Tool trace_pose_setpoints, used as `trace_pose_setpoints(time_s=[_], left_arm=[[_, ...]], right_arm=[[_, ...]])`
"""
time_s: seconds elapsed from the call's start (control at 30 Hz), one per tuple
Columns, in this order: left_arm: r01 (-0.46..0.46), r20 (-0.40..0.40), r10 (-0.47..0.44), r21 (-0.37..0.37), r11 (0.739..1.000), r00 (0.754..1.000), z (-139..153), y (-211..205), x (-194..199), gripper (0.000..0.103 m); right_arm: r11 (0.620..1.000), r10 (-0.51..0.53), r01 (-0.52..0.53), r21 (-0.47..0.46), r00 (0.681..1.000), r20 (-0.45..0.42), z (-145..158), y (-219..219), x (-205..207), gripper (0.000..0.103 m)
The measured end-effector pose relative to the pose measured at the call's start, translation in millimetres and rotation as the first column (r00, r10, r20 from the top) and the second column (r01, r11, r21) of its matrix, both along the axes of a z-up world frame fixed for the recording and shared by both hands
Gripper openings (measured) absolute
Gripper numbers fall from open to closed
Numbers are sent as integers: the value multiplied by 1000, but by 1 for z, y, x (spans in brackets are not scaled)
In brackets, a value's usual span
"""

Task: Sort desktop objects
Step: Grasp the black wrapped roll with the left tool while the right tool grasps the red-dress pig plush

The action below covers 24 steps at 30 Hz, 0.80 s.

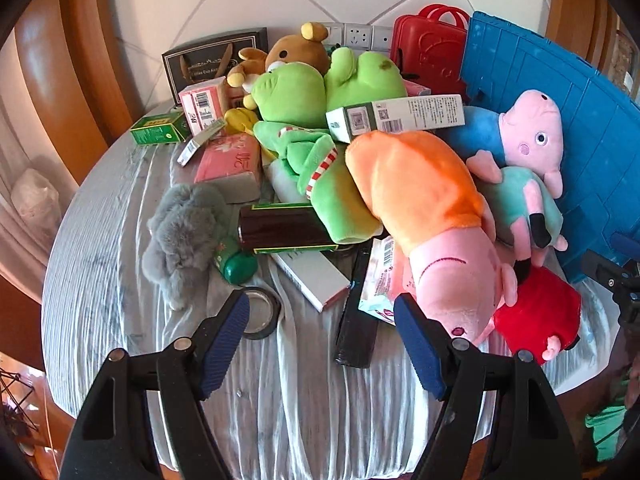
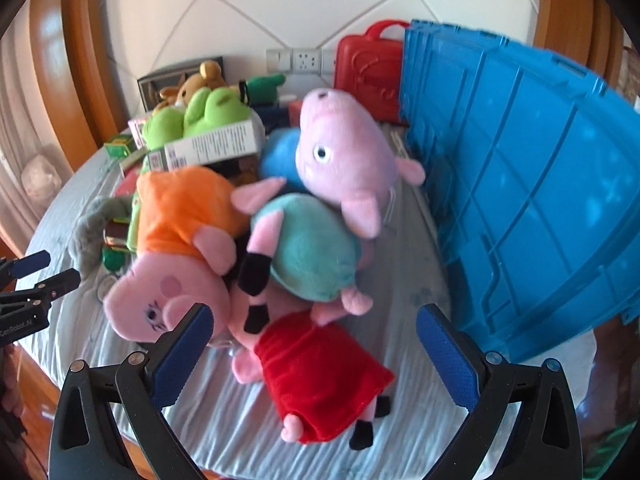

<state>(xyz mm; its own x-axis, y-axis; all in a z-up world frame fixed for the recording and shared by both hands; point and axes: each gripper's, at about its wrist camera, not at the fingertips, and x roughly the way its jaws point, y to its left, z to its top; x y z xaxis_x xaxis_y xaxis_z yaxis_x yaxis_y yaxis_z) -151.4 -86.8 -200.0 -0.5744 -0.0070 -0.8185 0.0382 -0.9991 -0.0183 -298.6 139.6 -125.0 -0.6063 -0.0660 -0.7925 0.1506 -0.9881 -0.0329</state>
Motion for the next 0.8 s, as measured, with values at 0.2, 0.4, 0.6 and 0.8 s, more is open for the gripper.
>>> trace_pose_setpoints(time_s=[0.2,0.4,0.6,0.8], left_arm=[[17,14,-17,2,1000,1000,-6,22,-5,74],[-12,47,13,-39,999,999,-21,4,-2,74],[4,111,-2,-15,1000,994,-57,2,-1,69],[56,163,-53,-13,998,985,-95,19,-15,61]], right_arm=[[1000,6,-5,-21,999,52,-18,16,0,103],[999,31,-28,-45,997,67,-23,18,1,103],[998,61,-57,-39,993,101,-37,7,-2,103],[997,76,-74,-24,988,138,-56,5,-4,102]])
